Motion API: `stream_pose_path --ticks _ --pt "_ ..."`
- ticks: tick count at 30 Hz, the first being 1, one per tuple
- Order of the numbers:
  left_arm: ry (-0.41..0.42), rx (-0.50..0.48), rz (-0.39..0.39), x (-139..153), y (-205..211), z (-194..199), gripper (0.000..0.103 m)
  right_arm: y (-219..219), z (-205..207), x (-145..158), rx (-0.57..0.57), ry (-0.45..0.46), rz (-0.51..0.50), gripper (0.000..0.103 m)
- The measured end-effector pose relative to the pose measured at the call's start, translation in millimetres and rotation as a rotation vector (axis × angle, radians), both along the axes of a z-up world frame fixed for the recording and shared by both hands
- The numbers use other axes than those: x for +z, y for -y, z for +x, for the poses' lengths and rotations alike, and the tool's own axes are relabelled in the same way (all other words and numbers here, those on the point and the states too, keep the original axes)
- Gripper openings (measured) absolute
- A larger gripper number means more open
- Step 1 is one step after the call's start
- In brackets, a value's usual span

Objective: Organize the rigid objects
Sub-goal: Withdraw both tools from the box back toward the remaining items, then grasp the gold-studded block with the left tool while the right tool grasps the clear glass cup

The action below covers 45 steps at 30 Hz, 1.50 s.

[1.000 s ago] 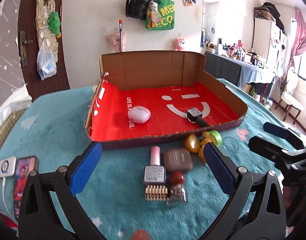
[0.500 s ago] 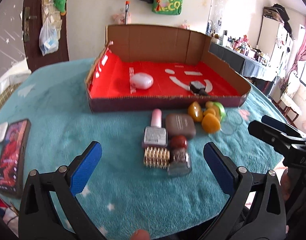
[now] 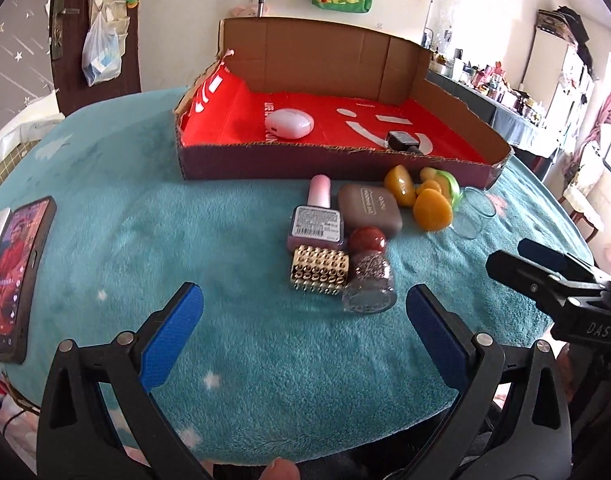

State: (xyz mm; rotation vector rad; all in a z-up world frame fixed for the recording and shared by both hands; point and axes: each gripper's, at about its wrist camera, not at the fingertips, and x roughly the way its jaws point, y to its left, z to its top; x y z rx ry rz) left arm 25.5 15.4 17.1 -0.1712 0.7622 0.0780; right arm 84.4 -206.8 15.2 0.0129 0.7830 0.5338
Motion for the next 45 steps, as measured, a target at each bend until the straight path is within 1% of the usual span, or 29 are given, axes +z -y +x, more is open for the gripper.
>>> stream_pose_path --ticks 5,7,11,15,17,22,25,27,29,31,33,39,43,45 --pt "-0.024 0.006 -0.010 -8.5 -0.7 0.0 0.103 -1.9 -0.5 -10.1 0.000 -0.022 -0.022 0.103" --pt "-0.034 0.006 -0.011 -12.1 0.1 0.8 0.103 -3.2 -1.7 -11.7 -0.001 -0.011 -0.035 0.103" --pt "-0.036 0.011 0.022 -15.7 4.1 1.4 0.103 -7.4 -3.8 -13.0 0.000 0.008 -0.066 0.103" --pt "-0.035 0.015 0.034 -17.7 4.8 3.1 0.103 -9.9 -4.0 -14.5 0.001 0.021 -0.086 0.103" --pt "-0.033 0.010 0.028 -16.7 4.3 3.8 0.103 -9.0 -3.1 -14.4 0.000 0.021 -0.083 0.103" --pt "-0.028 -0.001 -0.027 -12.8 -8.0 1.4 0.102 -4.4 2.9 -12.7 -0.020 0.014 -0.068 0.103" --pt "-0.027 0.026 -0.006 -11.2 -13.7 -4.5 0.102 -2.9 3.5 -13.1 -0.019 0.012 -0.062 0.103" --pt "-0.028 0.067 0.012 -11.7 -19.9 -5.9 0.102 -4.1 3.0 -14.0 -0.018 0.018 -0.071 0.103" --pt "-0.041 0.093 0.014 -15.4 -24.5 -0.7 0.102 -5.4 2.8 -14.6 -0.019 0.024 -0.078 0.103" --pt "-0.039 0.103 0.041 -17.3 -23.1 4.8 0.102 -7.4 2.6 -15.2 -0.019 0.028 -0.084 0.103" --pt "-0.041 0.093 0.070 -18.6 -16.5 12.1 0.102 -8.4 2.6 -15.2 -0.018 0.030 -0.088 0.103" --pt "-0.029 0.038 0.083 -19.4 1.5 22.1 0.102 -7.2 2.4 -14.8 -0.018 0.026 -0.083 0.103" --pt "-0.027 0.045 0.091 -19.6 4.9 30.5 0.102 -6.3 5.5 -14.5 -0.025 0.028 -0.084 0.103" --pt "-0.024 0.055 0.098 -20.7 3.6 31.3 0.097 -7.4 6.4 -13.8 -0.020 0.025 -0.083 0.103"
